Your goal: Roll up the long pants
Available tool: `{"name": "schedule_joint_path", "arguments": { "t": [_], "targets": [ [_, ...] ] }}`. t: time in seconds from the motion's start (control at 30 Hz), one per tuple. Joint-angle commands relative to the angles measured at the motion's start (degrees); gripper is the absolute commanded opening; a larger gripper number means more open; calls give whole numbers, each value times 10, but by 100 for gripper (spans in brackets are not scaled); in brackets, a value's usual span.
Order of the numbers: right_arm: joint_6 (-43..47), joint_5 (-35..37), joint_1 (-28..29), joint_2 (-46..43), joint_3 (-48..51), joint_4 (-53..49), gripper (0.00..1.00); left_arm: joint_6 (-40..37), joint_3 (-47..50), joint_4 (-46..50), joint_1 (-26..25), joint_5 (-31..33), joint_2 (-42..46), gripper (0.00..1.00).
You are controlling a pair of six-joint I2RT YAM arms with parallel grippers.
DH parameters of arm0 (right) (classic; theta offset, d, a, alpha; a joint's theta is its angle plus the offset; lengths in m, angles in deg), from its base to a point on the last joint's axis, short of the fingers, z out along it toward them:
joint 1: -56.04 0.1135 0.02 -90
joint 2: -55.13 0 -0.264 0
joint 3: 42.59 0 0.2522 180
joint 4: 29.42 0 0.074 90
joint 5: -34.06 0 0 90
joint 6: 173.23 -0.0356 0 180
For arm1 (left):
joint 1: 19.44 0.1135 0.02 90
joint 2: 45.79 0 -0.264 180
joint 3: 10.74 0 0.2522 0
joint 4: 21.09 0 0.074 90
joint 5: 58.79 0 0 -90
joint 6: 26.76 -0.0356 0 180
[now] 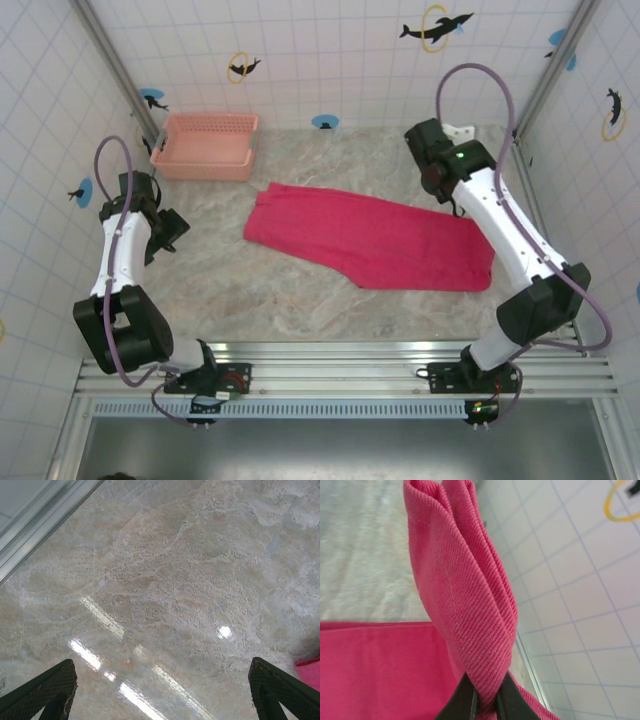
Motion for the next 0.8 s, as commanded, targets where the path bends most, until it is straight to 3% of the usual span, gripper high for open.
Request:
{"name": "schedule_joint_path", "arguments": {
  "t": [0.0, 0.33, 0.77],
  "targets": [
    [0, 40, 61, 27, -44, 9, 0, -17, -18, -9, -3, -11, -10, 90],
    [-4, 75, 199, 138, -162, -25, 0, -15, -16, -23, -4, -17, -22, 90],
    [-3, 46, 231, 260, -294, -33, 0, -18, -15, -28, -4, -24, -22, 90]
  ]
}}
